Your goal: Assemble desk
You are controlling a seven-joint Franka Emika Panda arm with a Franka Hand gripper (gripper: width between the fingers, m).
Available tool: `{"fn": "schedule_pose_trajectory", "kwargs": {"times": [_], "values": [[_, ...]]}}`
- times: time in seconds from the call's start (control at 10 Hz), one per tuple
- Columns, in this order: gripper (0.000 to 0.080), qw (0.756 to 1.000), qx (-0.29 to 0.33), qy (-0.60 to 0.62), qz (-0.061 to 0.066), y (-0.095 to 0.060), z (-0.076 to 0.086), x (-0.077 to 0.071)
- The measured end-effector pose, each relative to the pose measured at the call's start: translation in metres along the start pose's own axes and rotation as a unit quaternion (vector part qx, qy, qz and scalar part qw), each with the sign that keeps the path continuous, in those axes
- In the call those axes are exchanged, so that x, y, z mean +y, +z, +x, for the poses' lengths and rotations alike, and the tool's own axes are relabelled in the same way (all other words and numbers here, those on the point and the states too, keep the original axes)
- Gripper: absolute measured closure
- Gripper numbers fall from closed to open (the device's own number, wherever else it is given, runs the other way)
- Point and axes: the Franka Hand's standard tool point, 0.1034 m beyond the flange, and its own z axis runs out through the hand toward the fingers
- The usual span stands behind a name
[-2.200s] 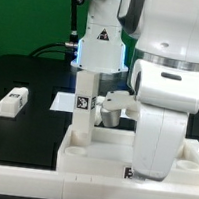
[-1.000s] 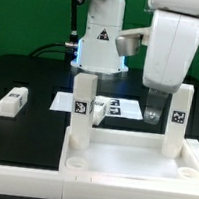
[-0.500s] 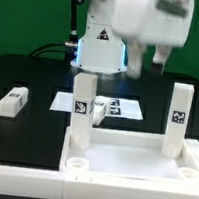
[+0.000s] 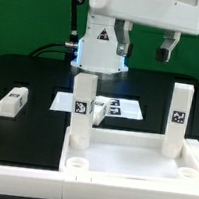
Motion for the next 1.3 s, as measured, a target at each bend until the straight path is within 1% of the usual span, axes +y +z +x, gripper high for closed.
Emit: {"fn": "schedule_pose_trajectory", "kwargs": {"times": [0.1, 0.2, 0.3, 0.4, 0.5, 0.6, 0.7, 0.9, 1.0, 1.1, 1.2, 1.3], "values": [[0.0150, 0.998, -0.003, 0.064, 0.012, 0.007, -0.016, 0.000], [0.0150, 0.992, -0.007, 0.124, 0.025, 0.005, -0.034, -0.006], [0.0150, 0.987, -0.006, 0.156, 0.032, 0.000, -0.049, -0.010], [0.0150, 0.978, -0.008, 0.203, 0.041, 0.008, -0.074, -0.015], [0.0150, 0.965, -0.025, 0.255, 0.051, 0.020, -0.096, -0.024], [0.0150, 0.953, -0.028, 0.298, 0.049, 0.019, -0.092, -0.025], [0.0150, 0.947, -0.028, 0.317, 0.049, 0.019, -0.091, -0.024], [0.0150, 0.947, -0.029, 0.316, 0.049, 0.019, -0.092, -0.024], [0.0150, 0.947, -0.029, 0.316, 0.051, 0.022, -0.095, -0.025], [0.0150, 0.940, -0.025, 0.334, 0.068, 0.035, -0.116, -0.028], [0.0150, 0.933, -0.038, 0.350, 0.079, 0.052, -0.136, -0.036], [0.0150, 0.927, -0.052, 0.361, 0.088, 0.069, -0.146, -0.042]]}}
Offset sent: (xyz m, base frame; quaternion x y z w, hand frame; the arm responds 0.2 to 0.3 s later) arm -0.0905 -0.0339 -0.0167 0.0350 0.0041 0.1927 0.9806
